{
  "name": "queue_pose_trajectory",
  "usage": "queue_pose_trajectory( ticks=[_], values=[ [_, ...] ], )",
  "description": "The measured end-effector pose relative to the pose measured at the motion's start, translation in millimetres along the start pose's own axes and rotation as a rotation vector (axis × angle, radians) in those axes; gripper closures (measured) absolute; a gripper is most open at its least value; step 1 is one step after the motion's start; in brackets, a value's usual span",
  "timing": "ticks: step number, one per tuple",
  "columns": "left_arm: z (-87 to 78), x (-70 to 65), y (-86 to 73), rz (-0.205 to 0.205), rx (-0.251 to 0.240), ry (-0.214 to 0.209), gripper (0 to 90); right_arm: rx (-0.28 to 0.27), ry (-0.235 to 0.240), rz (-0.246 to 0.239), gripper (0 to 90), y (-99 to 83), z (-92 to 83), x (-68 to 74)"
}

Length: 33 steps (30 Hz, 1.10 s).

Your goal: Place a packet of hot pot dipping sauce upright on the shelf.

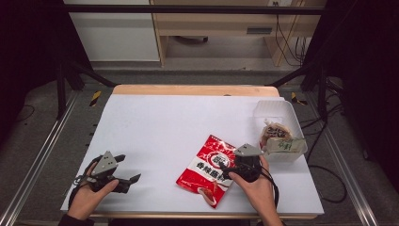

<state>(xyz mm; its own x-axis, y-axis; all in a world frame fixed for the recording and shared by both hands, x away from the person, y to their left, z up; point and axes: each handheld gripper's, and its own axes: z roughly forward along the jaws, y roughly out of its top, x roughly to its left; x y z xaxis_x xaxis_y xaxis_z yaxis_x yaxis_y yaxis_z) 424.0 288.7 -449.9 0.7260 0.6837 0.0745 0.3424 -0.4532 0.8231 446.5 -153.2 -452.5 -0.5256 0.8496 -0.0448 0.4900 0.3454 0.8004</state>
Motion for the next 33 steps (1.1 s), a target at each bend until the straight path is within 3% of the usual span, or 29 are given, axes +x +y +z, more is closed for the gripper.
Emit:
queue_pose_trajectory(
  ticks=[2, 11, 17, 22, 33],
  values=[
    [-0.1, 0.2, 0.2, 0.000, -0.002, 0.001, 7.3, 0.000, 0.013, 0.018, 9.1, -3.5, 1.1, 0.9],
    [1.3, -2.4, 0.9, 0.016, 0.006, -0.006, 7.3, 0.014, 0.013, 0.015, 8.1, -13.8, -0.3, -0.3],
    [1.5, -2.9, 1.1, 0.018, 0.006, -0.006, 7.3, 0.024, -0.029, 0.011, 8.4, -17.5, -1.2, -7.8],
    [2.2, -3.7, 1.3, 0.023, 0.009, -0.013, 7.3, 0.047, -0.054, 0.041, 8.4, -21.2, -0.3, -14.6],
    [2.4, -3.5, 1.5, 0.022, 0.007, -0.012, 8.1, 0.096, -0.065, 0.076, 9.2, -21.7, 10.4, -16.5]
  ],
)
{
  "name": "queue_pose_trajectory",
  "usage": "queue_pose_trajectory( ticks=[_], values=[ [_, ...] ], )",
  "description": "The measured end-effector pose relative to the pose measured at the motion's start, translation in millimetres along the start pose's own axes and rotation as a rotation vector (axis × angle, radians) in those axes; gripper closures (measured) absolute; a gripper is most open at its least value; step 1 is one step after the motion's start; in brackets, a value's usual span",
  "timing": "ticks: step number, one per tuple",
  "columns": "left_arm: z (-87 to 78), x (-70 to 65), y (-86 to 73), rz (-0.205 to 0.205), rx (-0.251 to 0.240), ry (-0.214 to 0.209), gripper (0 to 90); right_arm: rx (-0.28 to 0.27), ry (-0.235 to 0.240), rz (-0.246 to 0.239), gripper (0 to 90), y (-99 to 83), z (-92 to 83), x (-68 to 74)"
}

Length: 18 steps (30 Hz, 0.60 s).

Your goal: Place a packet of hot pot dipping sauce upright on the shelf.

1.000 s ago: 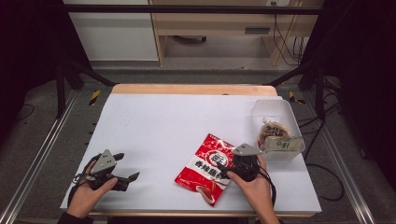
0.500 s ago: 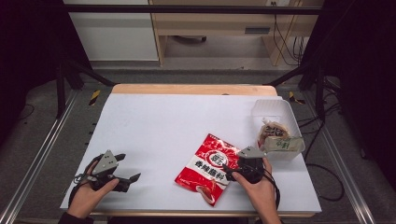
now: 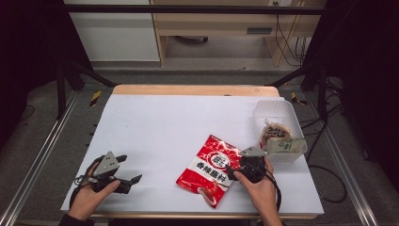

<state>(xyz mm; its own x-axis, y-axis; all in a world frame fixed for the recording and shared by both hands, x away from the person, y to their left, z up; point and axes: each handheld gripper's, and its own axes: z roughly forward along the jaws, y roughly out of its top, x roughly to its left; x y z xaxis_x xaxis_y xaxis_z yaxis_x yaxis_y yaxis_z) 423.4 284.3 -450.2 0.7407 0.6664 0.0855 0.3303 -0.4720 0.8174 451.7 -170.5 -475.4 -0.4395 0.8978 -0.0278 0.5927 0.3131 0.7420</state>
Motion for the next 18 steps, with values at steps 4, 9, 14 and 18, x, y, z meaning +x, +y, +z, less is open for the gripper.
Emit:
queue_pose_trajectory(
  ticks=[4, 9, 14, 18],
  values=[
    [0.6, -0.7, 0.2, 0.004, 0.002, -0.005, 8.0, 0.011, -0.002, 0.006, 9.2, -1.2, -0.2, -0.1],
    [0.2, -0.6, 0.1, 0.003, 0.001, -0.006, 8.0, 0.024, -0.006, 0.023, 9.1, -2.3, 0.4, -0.5],
    [0.3, -0.5, 0.2, 0.003, 0.001, -0.009, 8.0, 0.035, -0.013, 0.030, 9.3, -3.4, 1.6, -2.1],
    [0.8, -1.0, 0.3, 0.003, 0.001, -0.011, 8.1, 0.046, 0.002, 0.043, 9.6, -2.6, 4.1, -2.1]
  ],
)
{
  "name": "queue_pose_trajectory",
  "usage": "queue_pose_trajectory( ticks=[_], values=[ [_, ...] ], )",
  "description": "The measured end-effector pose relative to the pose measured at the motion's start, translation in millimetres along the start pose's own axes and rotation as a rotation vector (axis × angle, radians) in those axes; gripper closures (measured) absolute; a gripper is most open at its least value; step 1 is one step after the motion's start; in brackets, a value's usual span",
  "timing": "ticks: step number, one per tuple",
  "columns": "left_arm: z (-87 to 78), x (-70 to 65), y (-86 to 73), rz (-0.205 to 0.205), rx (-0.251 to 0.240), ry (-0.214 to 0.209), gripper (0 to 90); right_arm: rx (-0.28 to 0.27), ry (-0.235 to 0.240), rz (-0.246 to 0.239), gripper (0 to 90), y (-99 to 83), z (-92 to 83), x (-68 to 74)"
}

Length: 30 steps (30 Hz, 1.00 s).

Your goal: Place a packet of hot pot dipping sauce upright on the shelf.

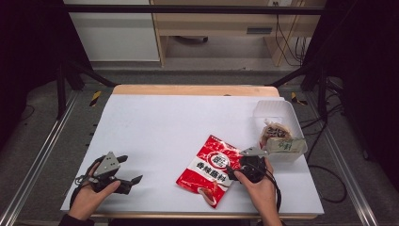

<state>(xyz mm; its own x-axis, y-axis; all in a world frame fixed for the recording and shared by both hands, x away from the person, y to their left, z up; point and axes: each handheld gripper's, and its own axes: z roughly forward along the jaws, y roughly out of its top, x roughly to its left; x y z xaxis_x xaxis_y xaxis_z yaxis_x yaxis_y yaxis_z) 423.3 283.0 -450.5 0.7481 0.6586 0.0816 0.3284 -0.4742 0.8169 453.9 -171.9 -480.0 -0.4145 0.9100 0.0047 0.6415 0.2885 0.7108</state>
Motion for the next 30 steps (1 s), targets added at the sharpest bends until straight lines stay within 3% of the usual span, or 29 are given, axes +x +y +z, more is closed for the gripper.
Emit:
queue_pose_trajectory(
  ticks=[12, 19, 22, 28, 30],
  values=[
    [-0.5, -0.1, 0.0, 0.000, -0.001, -0.002, 8.0, 0.010, -0.010, 0.011, 10.0, -1.6, -1.3, -0.2],
    [0.7, -0.4, 0.0, 0.003, 0.003, -0.008, 8.0, 0.012, 0.010, 0.018, 10.7, 1.6, 4.3, -2.4],
    [0.9, -0.6, 0.1, 0.004, 0.003, -0.009, 8.0, -0.008, 0.040, 0.027, 11.5, 3.8, 4.4, -2.3],
    [0.6, -0.4, 0.2, 0.004, 0.002, -0.008, 8.0, -0.072, 0.086, 0.013, 20.7, 6.5, -3.0, 2.5],
    [0.6, -0.5, 0.2, 0.005, 0.003, -0.008, 8.1, -0.068, 0.082, 0.002, 26.0, 6.0, -3.1, 4.0]
  ],
)
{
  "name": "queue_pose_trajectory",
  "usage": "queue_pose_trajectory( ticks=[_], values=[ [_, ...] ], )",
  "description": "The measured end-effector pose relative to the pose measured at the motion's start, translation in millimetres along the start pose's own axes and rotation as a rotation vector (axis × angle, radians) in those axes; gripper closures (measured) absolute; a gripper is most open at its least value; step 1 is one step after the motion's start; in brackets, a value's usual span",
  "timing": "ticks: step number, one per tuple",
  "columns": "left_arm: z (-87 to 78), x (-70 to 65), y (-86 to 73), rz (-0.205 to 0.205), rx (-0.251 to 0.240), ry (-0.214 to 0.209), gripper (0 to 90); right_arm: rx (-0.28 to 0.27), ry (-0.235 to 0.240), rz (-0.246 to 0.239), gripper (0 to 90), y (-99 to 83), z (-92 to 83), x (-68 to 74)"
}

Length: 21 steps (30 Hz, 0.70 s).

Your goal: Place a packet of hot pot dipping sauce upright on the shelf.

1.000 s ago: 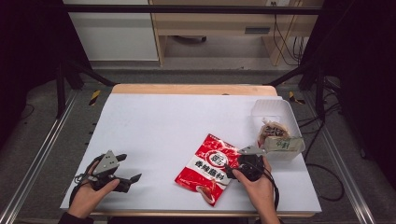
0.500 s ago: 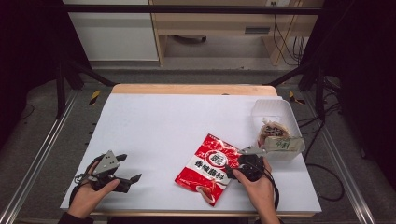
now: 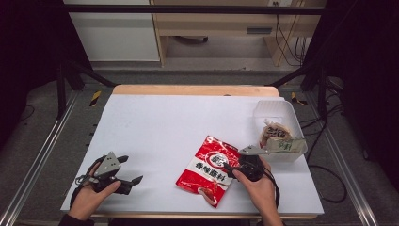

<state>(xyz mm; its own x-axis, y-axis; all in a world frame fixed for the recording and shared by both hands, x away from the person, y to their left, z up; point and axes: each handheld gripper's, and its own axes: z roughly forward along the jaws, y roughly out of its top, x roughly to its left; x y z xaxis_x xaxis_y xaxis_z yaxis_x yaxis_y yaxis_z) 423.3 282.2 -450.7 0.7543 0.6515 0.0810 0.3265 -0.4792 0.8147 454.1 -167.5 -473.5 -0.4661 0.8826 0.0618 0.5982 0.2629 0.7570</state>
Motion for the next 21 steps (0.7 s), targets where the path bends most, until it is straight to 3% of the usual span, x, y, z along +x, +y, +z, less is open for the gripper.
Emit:
queue_pose_trajectory(
  ticks=[3, 7, 13, 15, 21],
  values=[
    [0.0, 0.1, 0.1, 0.000, -0.001, 0.001, 8.1, 0.016, -0.030, -0.005, 40.4, -1.7, 0.5, -1.8],
    [0.7, -0.4, 0.2, 0.000, -0.001, -0.001, 8.1, -0.020, -0.049, -0.021, 61.4, 1.1, -3.0, -5.7],
    [1.2, -1.1, 0.6, 0.001, 0.000, -0.001, 8.1, -0.060, -0.044, -0.100, 86.0, 12.2, -4.2, -3.1],
    [1.8, -1.7, 0.8, 0.000, 0.001, -0.005, 8.2, -0.062, -0.036, -0.110, 90.0, 15.0, -3.8, -1.7],
    [2.4, -4.5, 3.4, 0.003, 0.000, -0.017, 9.1, -0.103, -0.016, -0.153, 90.0, 28.2, -5.6, 5.1]
  ],
)
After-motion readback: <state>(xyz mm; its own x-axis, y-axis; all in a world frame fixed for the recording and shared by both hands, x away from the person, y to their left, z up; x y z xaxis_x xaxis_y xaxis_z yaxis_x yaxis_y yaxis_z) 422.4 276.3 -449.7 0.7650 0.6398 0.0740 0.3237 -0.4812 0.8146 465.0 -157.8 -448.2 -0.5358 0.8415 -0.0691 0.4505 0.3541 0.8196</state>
